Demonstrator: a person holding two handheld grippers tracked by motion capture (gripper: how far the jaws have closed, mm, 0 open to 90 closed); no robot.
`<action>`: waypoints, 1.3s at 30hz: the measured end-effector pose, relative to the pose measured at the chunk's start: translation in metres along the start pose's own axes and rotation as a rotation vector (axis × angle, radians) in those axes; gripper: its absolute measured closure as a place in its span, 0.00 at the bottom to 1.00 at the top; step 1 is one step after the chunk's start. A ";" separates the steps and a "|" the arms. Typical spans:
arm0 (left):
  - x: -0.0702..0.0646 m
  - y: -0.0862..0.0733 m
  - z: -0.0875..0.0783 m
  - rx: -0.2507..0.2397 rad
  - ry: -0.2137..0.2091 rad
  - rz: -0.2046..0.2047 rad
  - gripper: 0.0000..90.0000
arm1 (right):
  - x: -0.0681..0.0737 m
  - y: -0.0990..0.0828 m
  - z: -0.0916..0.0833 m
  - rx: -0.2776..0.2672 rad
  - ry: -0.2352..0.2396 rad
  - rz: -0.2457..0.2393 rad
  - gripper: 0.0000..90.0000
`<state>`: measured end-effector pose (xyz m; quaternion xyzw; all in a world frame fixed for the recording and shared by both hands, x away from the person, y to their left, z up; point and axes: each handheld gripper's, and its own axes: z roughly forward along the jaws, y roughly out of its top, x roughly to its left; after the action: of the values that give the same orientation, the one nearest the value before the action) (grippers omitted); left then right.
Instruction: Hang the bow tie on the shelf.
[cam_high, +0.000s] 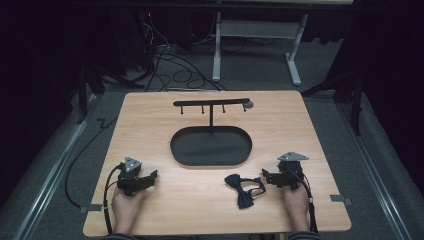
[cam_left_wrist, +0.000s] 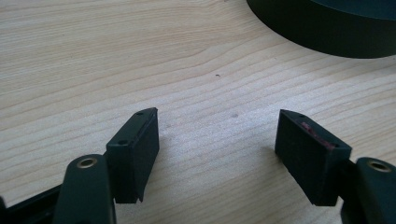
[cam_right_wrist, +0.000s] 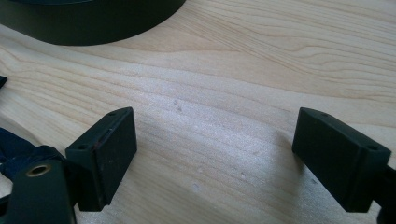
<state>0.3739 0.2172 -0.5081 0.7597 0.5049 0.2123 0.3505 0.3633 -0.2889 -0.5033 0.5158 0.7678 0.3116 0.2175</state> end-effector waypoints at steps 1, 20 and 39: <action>0.000 0.000 0.000 0.001 -0.001 0.000 0.34 | 0.000 0.000 0.000 0.000 0.000 0.000 0.17; 0.001 0.000 0.000 0.000 -0.009 -0.004 0.34 | 0.002 -0.003 -0.004 0.002 0.025 -0.025 0.16; 0.001 0.000 0.000 -0.001 -0.009 -0.003 0.33 | 0.008 -0.004 -0.006 -0.010 0.000 0.002 0.30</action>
<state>0.3743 0.2178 -0.5081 0.7596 0.5044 0.2086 0.3536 0.3534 -0.2843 -0.5018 0.5154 0.7659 0.3156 0.2197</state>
